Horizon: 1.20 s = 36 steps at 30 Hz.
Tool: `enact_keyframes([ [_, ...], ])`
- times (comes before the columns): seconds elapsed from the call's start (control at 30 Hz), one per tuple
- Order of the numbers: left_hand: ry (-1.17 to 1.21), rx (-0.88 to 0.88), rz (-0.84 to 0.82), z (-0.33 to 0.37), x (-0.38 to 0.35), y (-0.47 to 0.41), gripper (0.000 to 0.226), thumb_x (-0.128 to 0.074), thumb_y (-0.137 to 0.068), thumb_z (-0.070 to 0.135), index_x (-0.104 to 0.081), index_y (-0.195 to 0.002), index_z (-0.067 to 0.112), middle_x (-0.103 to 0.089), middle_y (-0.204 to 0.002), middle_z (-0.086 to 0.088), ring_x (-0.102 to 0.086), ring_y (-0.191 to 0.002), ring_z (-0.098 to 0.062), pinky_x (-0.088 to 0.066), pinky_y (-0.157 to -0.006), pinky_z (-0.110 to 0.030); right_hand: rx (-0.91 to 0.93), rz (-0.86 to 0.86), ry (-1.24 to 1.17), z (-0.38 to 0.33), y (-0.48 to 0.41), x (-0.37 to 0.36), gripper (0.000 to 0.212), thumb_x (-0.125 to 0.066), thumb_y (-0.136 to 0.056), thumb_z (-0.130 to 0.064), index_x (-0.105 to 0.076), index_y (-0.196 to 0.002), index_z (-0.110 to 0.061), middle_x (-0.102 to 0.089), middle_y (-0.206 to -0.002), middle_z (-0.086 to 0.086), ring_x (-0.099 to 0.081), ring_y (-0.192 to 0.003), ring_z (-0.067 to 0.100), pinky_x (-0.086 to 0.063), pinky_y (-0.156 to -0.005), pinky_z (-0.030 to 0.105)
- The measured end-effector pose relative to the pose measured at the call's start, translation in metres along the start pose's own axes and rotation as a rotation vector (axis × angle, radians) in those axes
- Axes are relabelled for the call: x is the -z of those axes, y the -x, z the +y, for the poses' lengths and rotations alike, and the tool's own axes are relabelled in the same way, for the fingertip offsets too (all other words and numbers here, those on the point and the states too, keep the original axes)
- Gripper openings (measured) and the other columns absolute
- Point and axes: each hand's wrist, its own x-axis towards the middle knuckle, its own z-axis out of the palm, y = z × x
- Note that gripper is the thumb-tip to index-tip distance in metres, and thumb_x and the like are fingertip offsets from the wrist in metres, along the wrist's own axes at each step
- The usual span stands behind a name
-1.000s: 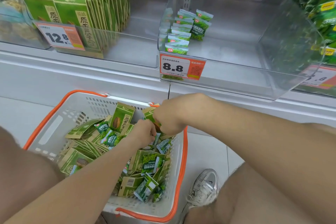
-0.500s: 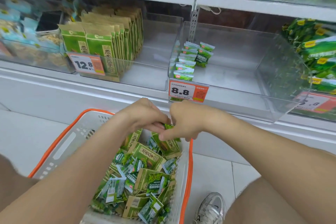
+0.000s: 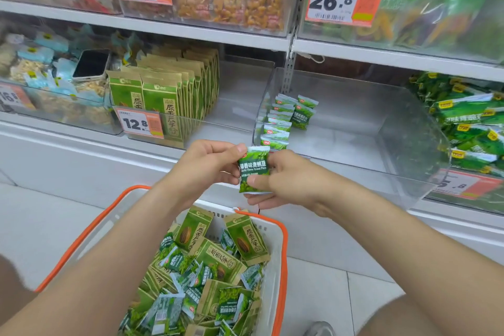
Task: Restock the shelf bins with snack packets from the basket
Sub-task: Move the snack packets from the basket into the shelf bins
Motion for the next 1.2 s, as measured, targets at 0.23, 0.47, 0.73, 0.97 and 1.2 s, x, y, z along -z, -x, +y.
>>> enact_keyframes([
  [0.23, -0.135, -0.354, 0.205, 0.019, -0.016, -0.009, 0.027, -0.062, -0.105, 0.026, -0.077, -0.091, 0.01, -0.068, -0.072, -0.003, -0.062, -0.064, -0.019, -0.055, -0.056, -0.035, 0.201, 0.243, -0.106, -0.02, 0.005, 0.015, 0.032, -0.059, -0.106, -0.033, -0.063, -0.113, -0.002, -0.068, -0.117, 0.025, -0.078, -0.074, 0.032, -0.065, -0.072, 0.051],
  [0.47, -0.667, -0.625, 0.4, 0.019, -0.037, -0.035, 0.027, -0.068, -0.093, 0.014, -0.069, -0.117, 0.027, -0.059, -0.116, 0.01, -0.055, -0.101, -0.003, -0.043, -0.089, -0.019, 0.325, 0.871, 0.228, -0.013, -0.045, 0.087, 0.055, -0.065, -0.097, -0.047, -0.04, -0.059, -0.015, -0.034, -0.055, -0.005, -0.037, -0.063, 0.021, -0.033, -0.057, 0.034],
  [0.73, -0.837, -0.445, 0.294, 0.013, -0.053, -0.071, 0.057, -0.059, -0.098, 0.031, -0.044, -0.15, 0.014, -0.062, -0.14, -0.005, -0.055, -0.13, -0.027, -0.042, -0.107, -0.037, -0.112, 0.726, 0.531, 0.019, -0.128, 0.158, 0.042, -0.078, -0.088, -0.043, -0.057, -0.103, -0.009, -0.069, -0.107, 0.02, -0.069, -0.107, 0.038, -0.047, -0.073, 0.034],
  [0.97, -0.945, -0.325, 0.348, 0.022, -0.039, -0.091, 0.032, -0.044, -0.086, 0.045, -0.067, -0.09, 0.022, -0.066, -0.068, 0.004, -0.061, -0.071, -0.031, -0.053, -0.077, -0.046, -0.235, 0.661, 0.716, 0.012, -0.173, 0.166, 0.061, -0.076, -0.093, -0.031, -0.052, -0.142, -0.004, -0.058, -0.14, 0.017, -0.057, -0.129, 0.037, -0.049, -0.09, 0.033],
  [1.2, -0.921, -0.344, 0.424, 0.014, -0.04, -0.099, 0.043, -0.041, -0.085, 0.05, -0.071, -0.101, 0.025, -0.077, -0.095, 0.004, -0.066, -0.084, -0.033, -0.051, -0.077, -0.038, -0.297, 0.756, 0.592, 0.016, -0.184, 0.171, 0.082, -0.085, -0.085, -0.022, -0.037, -0.149, -0.002, -0.059, -0.14, 0.017, -0.063, -0.122, 0.033, -0.057, -0.083, 0.036],
])
